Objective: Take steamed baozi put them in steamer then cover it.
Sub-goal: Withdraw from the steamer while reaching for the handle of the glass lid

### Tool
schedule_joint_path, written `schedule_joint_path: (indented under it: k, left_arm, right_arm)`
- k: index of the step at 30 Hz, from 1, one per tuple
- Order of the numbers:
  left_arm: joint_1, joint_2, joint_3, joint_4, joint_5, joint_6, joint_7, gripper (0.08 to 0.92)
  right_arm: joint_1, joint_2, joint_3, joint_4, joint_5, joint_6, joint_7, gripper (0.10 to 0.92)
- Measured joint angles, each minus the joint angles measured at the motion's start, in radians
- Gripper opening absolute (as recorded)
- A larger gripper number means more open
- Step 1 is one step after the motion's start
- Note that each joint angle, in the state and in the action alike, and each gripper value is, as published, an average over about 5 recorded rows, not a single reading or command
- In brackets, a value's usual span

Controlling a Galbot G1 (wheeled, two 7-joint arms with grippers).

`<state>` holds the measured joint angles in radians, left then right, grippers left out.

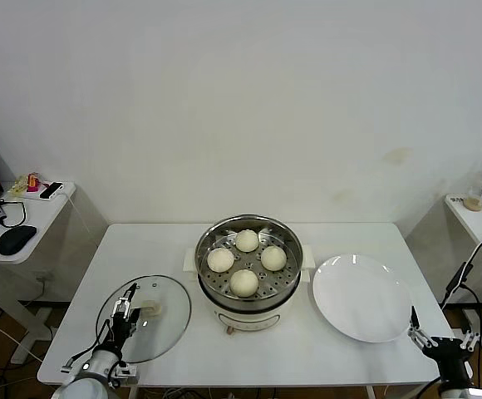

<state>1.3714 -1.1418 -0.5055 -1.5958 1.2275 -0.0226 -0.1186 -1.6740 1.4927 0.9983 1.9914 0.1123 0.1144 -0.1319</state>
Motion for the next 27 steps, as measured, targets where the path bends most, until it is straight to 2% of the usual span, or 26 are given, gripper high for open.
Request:
schedule_joint_path:
  k: [9,12,27]
  left_arm:
    - [-0.052,-0.012,0.015,0.040,-0.007,0.002,0.000,0.822]
    - [-0.066,-0.016,0.016,0.055,-0.007,0.002,-0.002,0.790]
    - [-0.092,-0.034,0.019,0.113,0.008,-0.003,-0.029,0.368]
  right_arm:
    - [0.003,0.000,-0.007,-0.012,-0.009,0.001,-0.001,0.823]
    - [0.005,0.000,-0.010,-0.015,-0.012,-0.001,-0.002,0.823]
    - [0.020,-0.004,-0.021,-0.028,-0.018,-0.011,-0.004,0.823]
